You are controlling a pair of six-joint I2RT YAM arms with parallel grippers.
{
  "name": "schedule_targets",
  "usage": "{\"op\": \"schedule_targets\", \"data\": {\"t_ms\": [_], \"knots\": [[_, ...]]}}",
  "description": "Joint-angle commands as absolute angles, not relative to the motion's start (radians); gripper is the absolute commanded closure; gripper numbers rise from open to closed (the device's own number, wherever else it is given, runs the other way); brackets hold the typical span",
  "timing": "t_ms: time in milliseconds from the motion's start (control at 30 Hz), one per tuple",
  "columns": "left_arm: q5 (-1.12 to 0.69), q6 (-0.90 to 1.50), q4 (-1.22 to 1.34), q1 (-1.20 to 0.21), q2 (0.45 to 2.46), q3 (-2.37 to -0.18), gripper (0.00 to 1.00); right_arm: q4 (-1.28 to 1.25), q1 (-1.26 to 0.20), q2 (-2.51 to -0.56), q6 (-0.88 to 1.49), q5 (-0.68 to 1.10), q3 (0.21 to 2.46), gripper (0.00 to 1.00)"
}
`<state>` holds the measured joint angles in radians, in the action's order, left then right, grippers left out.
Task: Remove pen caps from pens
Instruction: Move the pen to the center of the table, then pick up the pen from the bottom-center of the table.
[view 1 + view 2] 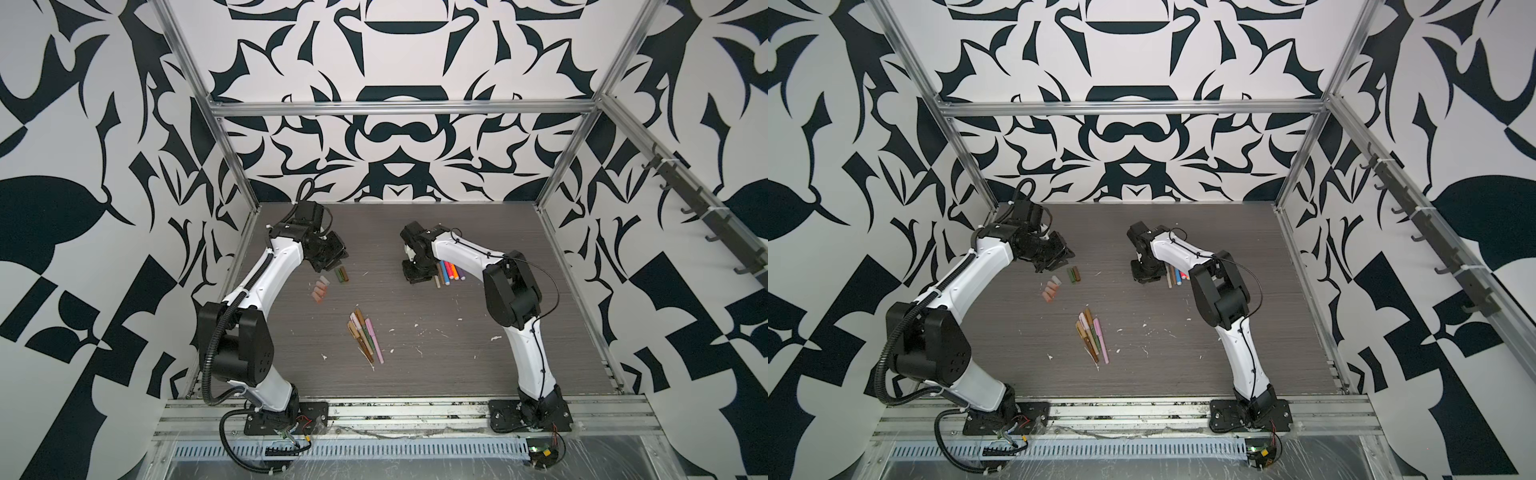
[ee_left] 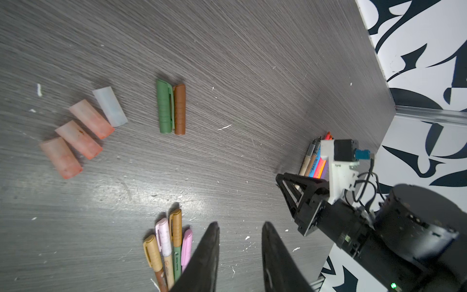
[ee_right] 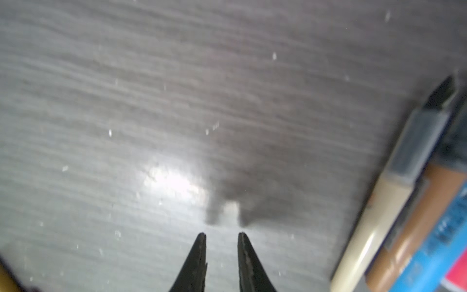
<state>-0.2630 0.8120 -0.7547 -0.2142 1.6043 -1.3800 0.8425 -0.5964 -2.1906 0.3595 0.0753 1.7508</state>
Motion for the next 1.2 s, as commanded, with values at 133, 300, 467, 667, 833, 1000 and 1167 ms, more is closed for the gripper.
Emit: {"op": "schedule_targets", "data": {"t_ms": [133, 300, 467, 667, 833, 1000, 1167], "knots": [[-0.292, 0.849, -0.706, -0.215, 1.584, -1.325, 0.65, 0.766, -0.713, -1.922, 0.372, 0.119, 1.508, 0.76], [-0.302, 0.87, -0.661, -0.216, 1.562, -1.273, 0.64, 0.643, -0.837, -1.763, 0.432, 0.116, 1.312, 0.75], [-0.338, 0.853, -0.655, -0.221, 1.545, -1.247, 0.64, 0.574, -0.948, -1.72, 0.521, 0.089, 1.215, 0.75], [-0.362, 0.824, -0.673, -0.221, 1.48, -1.214, 0.64, 0.493, -1.104, -1.719, 0.644, 0.078, 1.179, 0.7], [-0.4, 0.836, -0.658, -0.221, 1.401, -1.135, 0.64, 0.534, -1.22, -1.761, 0.74, -0.006, 1.232, 0.61], [-0.465, 0.857, -0.635, -0.224, 1.317, -1.026, 0.64, 0.614, -1.258, -1.807, 0.835, -0.084, 1.285, 0.62], [-0.506, 0.865, -0.571, -0.224, 1.23, -0.93, 0.64, 0.643, -1.26, -1.83, 0.877, -0.127, 1.292, 0.65]]}}
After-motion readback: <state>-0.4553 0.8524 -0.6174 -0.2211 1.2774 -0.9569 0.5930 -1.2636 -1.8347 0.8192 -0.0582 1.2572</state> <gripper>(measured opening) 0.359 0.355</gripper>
